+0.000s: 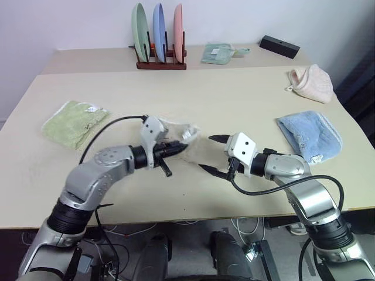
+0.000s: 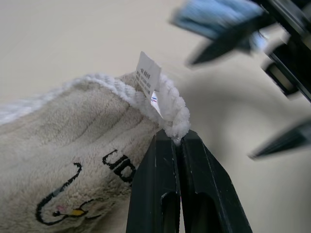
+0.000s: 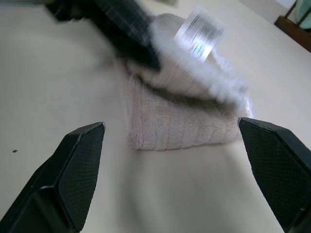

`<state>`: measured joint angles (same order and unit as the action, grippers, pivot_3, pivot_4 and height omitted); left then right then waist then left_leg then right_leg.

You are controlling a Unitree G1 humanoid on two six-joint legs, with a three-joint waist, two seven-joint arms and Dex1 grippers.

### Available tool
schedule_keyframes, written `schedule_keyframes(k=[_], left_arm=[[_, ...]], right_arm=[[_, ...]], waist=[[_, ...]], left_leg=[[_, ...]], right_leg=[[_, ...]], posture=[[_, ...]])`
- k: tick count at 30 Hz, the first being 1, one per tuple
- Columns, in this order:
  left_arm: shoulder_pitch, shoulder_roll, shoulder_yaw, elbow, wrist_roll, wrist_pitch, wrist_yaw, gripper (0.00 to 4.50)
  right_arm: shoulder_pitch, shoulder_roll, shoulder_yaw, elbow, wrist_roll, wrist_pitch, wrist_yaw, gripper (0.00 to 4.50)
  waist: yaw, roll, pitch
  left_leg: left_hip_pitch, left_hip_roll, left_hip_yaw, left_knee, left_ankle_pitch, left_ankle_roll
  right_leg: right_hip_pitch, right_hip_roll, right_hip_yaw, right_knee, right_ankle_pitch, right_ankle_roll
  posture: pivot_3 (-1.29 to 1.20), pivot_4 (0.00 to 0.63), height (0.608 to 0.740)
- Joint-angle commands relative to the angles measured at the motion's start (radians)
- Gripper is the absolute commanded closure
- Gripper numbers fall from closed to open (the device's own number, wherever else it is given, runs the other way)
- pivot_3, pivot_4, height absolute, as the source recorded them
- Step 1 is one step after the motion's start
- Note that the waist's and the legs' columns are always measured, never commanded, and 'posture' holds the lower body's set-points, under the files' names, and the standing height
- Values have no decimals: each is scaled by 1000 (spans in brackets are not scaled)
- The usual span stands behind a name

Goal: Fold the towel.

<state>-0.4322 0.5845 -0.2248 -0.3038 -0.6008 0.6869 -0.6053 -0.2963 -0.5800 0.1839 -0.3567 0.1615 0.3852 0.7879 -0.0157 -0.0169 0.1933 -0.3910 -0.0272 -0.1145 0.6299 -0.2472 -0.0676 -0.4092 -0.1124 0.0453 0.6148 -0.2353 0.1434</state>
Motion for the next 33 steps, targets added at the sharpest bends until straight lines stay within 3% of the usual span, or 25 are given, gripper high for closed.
schedule_keyframes(k=[1, 6, 7, 9, 13, 16, 19, 23, 24, 33], left_arm=[[-22, -10, -3, 18, 60, -46, -37, 4453], [-23, -25, -3, 33, 85, -36, -89, 4453], [-16, -23, 5, 30, 80, -30, -101, 4206], [0, -20, 42, 17, 50, -9, -118, 3571], [23, -2, 190, -8, -56, 56, -120, 1597], [25, 9, 346, -16, -176, 125, -93, 37], [-9, 0, 462, 60, -171, 111, -4, 503], [-30, 17, 410, 102, -64, 60, 11, 2578], [-38, 8, 386, 111, -45, 56, 14, 3010], [-54, -97, 175, 339, 203, -127, 8, 3010]], right_arm=[[13, -15, -36, -38, 3, -10, -10, 0], [18, -18, -33, -32, -3, -15, -18, 0], [16, -17, -33, -31, -4, -14, -20, 0], [12, -18, -34, -33, -3, -11, -22, 0], [3, -21, -40, -39, 3, -2, -24, 0], [-20, -14, -56, -44, 28, 32, -26, 899], [-67, 32, -78, -44, 81, 76, -46, 2397], [-154, 110, -78, 0, 98, 137, -108, 4492], [-176, 132, -69, 19, 92, 153, -127, 4500], [-302, 356, 78, 385, -9, 166, -230, 4500]], waist=[[0, 0, 0], [-1, 0, 0], [-1, 0, 0], [-1, 0, 0], [-4, 0, 0], [-5, 0, 0], [-3, 0, 0], [-3, 0, 0], [-2, 0, 0], [-8, 0, 0]], left_leg=[[0, 0, 0, 0, 0, 0], [0, 0, 0, 0, 0, 0], [0, 0, 0, 0, 0, 0], [0, 0, 0, 0, 0, 0], [0, 0, 0, 0, 0, 0], [0, 0, 0, 0, 0, 0], [0, 0, 0, 0, 0, 0], [0, 0, 0, 0, 0, 0], [0, 0, 0, 0, 0, 0], [1, 0, 0, 0, 0, 0]], right_leg=[[0, 0, 0, 0, 0, 0], [0, 0, 0, 0, 0, 0], [0, 0, 0, 0, 0, 0], [0, 0, 0, 0, 0, 0], [0, 0, 0, 0, 0, 0], [0, 0, 0, 0, 0, 1], [0, 0, 0, 1, 0, 1], [0, 0, 0, 1, 0, 1], [0, 0, 0, 1, 0, 1], [-2, 0, 0, 2, 1, 1]], posture=[[0, 150, 740], [0, 150, 740], [0, 150, 740], [0, 150, 740], [0, 150, 740], [0, 150, 740], [0, 150, 740], [0, 150, 740], [0, 150, 740], [0, 150, 740]])
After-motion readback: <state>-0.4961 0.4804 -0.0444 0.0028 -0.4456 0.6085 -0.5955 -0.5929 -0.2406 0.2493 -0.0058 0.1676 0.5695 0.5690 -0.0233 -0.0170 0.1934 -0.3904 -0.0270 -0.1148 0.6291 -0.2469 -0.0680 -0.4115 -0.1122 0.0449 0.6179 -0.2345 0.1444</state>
